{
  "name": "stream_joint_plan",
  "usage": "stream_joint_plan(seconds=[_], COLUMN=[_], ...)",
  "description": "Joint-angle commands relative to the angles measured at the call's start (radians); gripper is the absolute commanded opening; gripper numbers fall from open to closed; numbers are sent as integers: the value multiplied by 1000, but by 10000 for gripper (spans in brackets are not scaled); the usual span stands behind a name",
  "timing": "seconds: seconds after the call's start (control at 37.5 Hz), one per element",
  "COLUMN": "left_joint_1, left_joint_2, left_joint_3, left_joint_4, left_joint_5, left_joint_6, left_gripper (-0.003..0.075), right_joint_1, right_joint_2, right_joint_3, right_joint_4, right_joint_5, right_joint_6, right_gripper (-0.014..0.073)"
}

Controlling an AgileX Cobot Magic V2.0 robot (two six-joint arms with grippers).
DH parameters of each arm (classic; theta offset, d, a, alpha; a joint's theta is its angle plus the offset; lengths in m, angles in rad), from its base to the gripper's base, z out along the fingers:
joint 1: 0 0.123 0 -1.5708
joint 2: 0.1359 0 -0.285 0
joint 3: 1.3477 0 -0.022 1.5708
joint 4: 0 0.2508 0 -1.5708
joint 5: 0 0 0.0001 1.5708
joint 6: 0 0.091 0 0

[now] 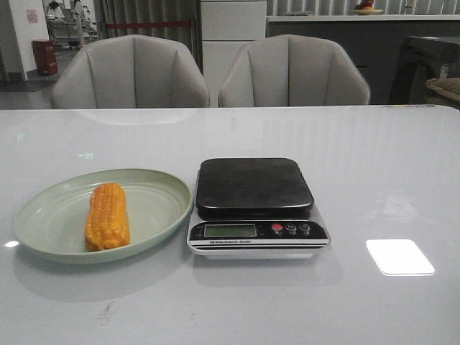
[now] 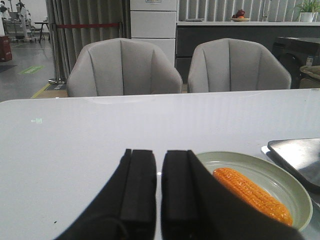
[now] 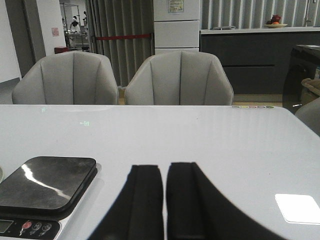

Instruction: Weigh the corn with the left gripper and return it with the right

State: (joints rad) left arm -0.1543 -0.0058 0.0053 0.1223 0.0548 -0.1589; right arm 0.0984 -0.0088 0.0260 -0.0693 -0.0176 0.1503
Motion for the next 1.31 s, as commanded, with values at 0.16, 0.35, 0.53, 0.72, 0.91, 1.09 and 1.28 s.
stream_joint_plan(seconds=[0.16,0.35,0.53,0.72,0.91,1.09,1.28], left_joint_1=[-3,-3,-3,-3,-3,-3,-3], left_joint_2=[-20,-20,-20,-20,-20,-18,40], left_joint_3=[33,33,33,33,33,-17,-205], left_joint_4=[-8,-8,-8,-8,-8,12,17], left_joint_5=[-75,-75,-75,-75,-143,-282,-81], left_joint_6=[-2,-2,-2,-2,-2,-2,-2], left_gripper=[144,144,144,144,144,144,144], right_joint_1=[-8,-8,-8,-8,-8,-8,-8], right_joint_2=[-16,-16,-16,-16,-16,-16,-16], right_joint_3=[10,10,10,10,10,10,10], right_joint_4=[-11,-11,-11,-11,-11,-11,-11], right_joint_5=[-74,-74,-74,-74,-74,-74,-74], right_joint_6=[-11,-11,-11,-11,-11,-11,-11], right_gripper=[193,193,193,193,193,193,193])
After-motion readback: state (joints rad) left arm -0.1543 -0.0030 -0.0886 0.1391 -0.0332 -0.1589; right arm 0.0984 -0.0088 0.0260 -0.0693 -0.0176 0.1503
